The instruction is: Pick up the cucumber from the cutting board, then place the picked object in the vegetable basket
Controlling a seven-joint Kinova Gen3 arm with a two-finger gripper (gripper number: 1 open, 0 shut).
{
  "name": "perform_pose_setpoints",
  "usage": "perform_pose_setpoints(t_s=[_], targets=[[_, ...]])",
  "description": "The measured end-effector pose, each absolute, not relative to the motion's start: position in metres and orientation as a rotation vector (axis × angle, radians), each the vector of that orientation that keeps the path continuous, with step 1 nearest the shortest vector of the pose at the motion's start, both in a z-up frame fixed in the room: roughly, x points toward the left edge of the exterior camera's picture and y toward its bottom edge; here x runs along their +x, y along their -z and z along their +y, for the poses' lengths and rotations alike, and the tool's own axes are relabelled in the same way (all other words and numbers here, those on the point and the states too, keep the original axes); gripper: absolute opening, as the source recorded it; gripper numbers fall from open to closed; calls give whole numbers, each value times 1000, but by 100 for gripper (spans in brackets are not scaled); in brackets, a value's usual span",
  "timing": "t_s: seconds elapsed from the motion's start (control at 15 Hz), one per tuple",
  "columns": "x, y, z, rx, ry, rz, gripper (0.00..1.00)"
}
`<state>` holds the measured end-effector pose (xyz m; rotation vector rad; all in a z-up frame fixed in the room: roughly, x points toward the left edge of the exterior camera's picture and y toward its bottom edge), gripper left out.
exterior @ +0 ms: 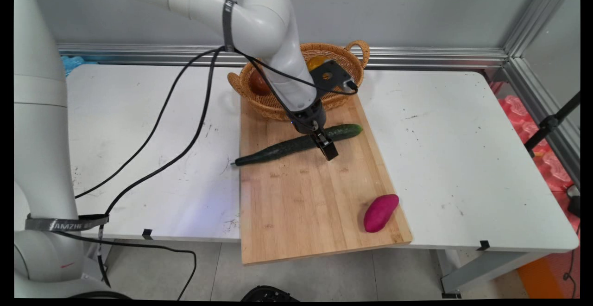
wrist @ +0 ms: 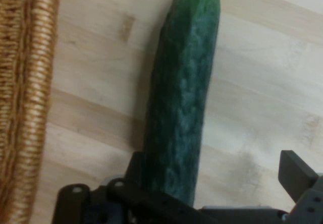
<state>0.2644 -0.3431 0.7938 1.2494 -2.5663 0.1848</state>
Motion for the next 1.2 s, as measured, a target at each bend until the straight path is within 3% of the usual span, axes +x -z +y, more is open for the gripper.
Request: perform_pose_setpoints(t_s=[0.2,0.27,0.8,1.2], targets=[[258,-784,-346,1265,-168,-2574,100],[256,-781,-346,1268,-164,-2578,0],[253,-779,-348,1243,-154,-2596,0],[255,-813,-341,1186,-154,-2583,0]])
